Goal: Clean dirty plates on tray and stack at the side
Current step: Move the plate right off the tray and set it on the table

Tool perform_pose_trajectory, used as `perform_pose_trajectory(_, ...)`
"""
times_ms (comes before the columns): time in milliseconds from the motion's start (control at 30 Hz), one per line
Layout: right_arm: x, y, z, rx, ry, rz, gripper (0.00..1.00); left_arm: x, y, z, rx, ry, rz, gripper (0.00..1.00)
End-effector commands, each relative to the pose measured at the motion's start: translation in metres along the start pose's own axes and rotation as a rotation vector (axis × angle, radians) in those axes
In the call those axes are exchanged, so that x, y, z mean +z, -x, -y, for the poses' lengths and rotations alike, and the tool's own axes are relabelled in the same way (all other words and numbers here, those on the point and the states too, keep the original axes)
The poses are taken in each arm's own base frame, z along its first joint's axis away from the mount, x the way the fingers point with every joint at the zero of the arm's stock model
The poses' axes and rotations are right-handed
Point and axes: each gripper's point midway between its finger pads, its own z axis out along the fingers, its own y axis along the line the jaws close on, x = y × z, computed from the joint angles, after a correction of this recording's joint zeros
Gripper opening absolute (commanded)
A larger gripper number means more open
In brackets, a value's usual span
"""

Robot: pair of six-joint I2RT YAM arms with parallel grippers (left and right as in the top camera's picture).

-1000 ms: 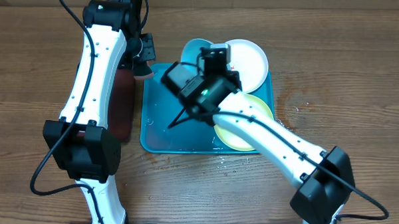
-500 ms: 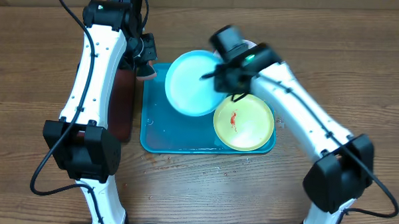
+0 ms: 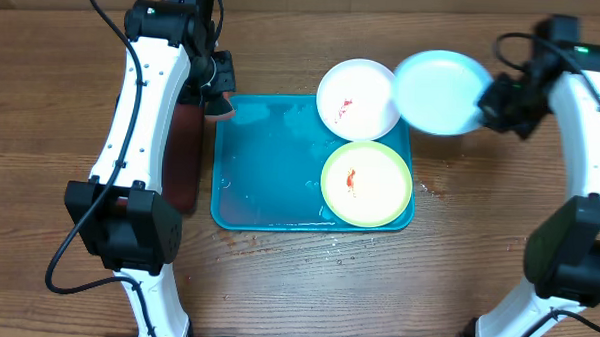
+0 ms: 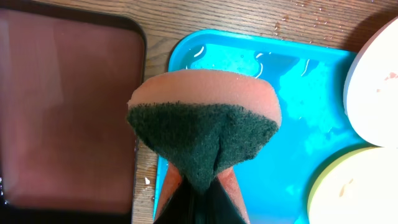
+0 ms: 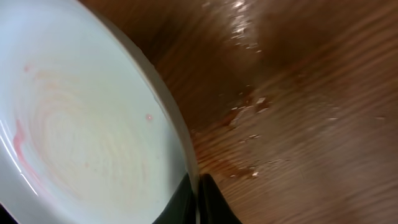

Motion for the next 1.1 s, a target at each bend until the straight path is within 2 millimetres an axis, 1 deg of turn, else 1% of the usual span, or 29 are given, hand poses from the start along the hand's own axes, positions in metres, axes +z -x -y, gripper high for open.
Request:
perform_pose_trajectory(0, -0.006, 0.006, 0.03, 0.038, -0.044, 0.022, 0.04, -0.006, 0.0, 0.004, 0.028, -0.014, 0.015, 0.04)
perform_pose_trajectory(133, 0.012, 0.008, 0.068, 0.093, -0.132, 0.02, 0.04, -0.006, 0.0, 0.004, 0.028, -0.014, 0.015, 0.04)
perform_pose_trajectory(200, 0.022, 0.007, 0.082, 0.103, -0.175, 0.024, 0.04, -0.006, 0.0, 0.004, 0.028, -0.014, 0.015, 0.04)
perform_pose_trajectory(267, 0.032, 0.005, 0.091, 0.106, -0.2, 0.025, 0.04, -0.006, 0.0, 0.004, 0.028, -0.014, 0.017, 0.04)
perform_pose_trajectory(367, 0.05, 0.001, 0.1, 0.107, -0.213, 0.023, 0.04, -0.006, 0.002, 0.004, 0.028, -0.016, 0.022, 0.04)
perform_pose_trajectory(400, 0.061, -0.002, 0.104, 0.107, -0.213, 0.023, 0.04, -0.006, 0.002, 0.004, 0.028, -0.016, 0.022, 0.04)
perform_pose_trajectory(433, 0.068, -0.003, 0.106, 0.106, -0.212, 0.026, 0.04, -0.006, 0.001, 0.004, 0.028, -0.016, 0.02, 0.04)
perform_pose_trajectory(533, 0.084, -0.007, 0.112, 0.105, -0.21, 0.034, 0.04, -0.006, 0.002, 0.004, 0.028, -0.016, 0.021, 0.04)
perform_pose_trajectory(600, 0.092, -0.009, 0.115, 0.104, -0.208, 0.038, 0.04, -0.006, 0.002, 0.004, 0.028, -0.016, 0.021, 0.04)
perform_pose_trajectory(667, 0.095, -0.012, 0.117, 0.104, -0.21, 0.033, 0.12, -0.006, 0.002, 0.004, 0.028, -0.016, 0.021, 0.04)
perform_pose_trajectory(733, 0.094, -0.013, 0.115, 0.101, -0.203, 0.026, 0.16, -0.006, 0.002, 0.004, 0.028, -0.016, 0.021, 0.04)
perform_pose_trajectory(833, 0.085, -0.016, 0.099, 0.033, -0.132, -0.02, 0.2, -0.006, 0.002, 0.005, 0.028, -0.017, 0.022, 0.04)
perform_pose_trajectory(967, 0.056, -0.018, 0.07, -0.029, -0.02, -0.056, 0.25, -0.006, 0.004, 0.005, 0.028, -0.019, 0.031, 0.04)
perform_pose_trajectory(1000, 0.048, -0.019, 0.061, -0.054, 0.02, -0.062, 0.26, -0.006, 0.004, 0.005, 0.028, -0.02, 0.033, 0.04)
perform_pose_trajectory(1033, 0.037, -0.022, 0.047, -0.099, 0.076, -0.068, 0.28, -0.006, 0.005, 0.006, 0.029, -0.021, 0.035, 0.04)
perform_pose_trajectory(1067, 0.032, -0.026, 0.037, -0.135, 0.114, -0.074, 0.3, -0.006, 0.005, 0.006, 0.03, -0.021, 0.036, 0.04)
